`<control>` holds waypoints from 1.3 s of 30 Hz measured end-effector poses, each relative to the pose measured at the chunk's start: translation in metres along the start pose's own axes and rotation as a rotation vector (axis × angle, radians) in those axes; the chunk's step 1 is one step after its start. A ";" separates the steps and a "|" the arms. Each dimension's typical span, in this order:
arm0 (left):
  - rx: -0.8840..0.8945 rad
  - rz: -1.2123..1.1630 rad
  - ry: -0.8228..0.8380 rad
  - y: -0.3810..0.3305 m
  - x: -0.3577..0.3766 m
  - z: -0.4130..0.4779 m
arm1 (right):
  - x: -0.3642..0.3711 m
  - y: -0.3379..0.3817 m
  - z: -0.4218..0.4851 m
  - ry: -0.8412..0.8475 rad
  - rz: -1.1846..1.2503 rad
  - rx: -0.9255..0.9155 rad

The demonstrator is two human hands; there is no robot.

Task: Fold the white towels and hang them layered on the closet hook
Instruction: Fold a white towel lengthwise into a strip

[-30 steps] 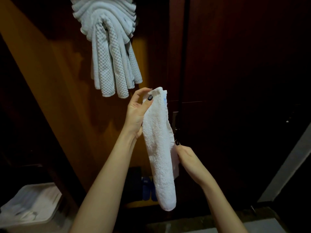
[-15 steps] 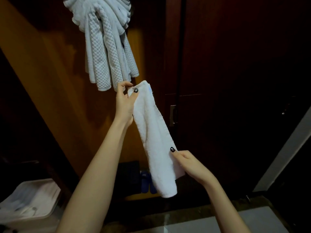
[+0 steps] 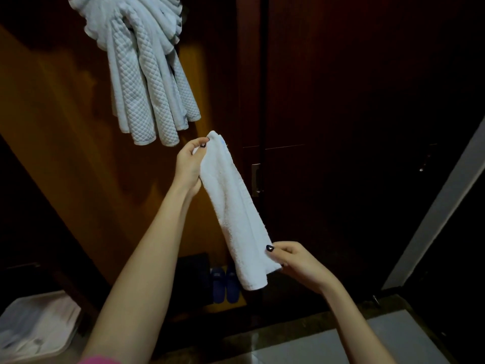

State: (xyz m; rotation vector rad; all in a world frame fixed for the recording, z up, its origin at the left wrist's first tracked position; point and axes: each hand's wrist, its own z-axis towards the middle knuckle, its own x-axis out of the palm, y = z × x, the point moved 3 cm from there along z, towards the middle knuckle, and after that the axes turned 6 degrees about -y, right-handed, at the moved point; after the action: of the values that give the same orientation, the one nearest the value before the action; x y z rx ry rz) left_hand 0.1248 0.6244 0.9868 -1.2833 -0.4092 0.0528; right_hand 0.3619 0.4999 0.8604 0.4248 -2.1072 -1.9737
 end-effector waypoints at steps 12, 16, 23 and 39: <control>-0.043 -0.235 0.105 -0.014 0.018 0.010 | -0.001 0.005 -0.008 -0.074 -0.050 -0.060; -0.107 -0.231 0.148 -0.004 0.009 0.018 | -0.036 0.026 -0.010 -0.491 -0.080 -0.230; -0.205 -0.346 0.185 0.020 0.010 0.010 | -0.075 0.055 -0.024 -0.875 -0.398 -0.433; -0.268 -0.290 0.092 0.028 0.005 0.010 | -0.089 0.062 -0.018 -0.447 -0.604 -0.169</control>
State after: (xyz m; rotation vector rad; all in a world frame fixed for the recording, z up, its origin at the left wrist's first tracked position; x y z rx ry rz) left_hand 0.1311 0.6434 0.9636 -1.4708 -0.5321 -0.3139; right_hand 0.4475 0.5181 0.9263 0.7089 -2.2070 -2.7868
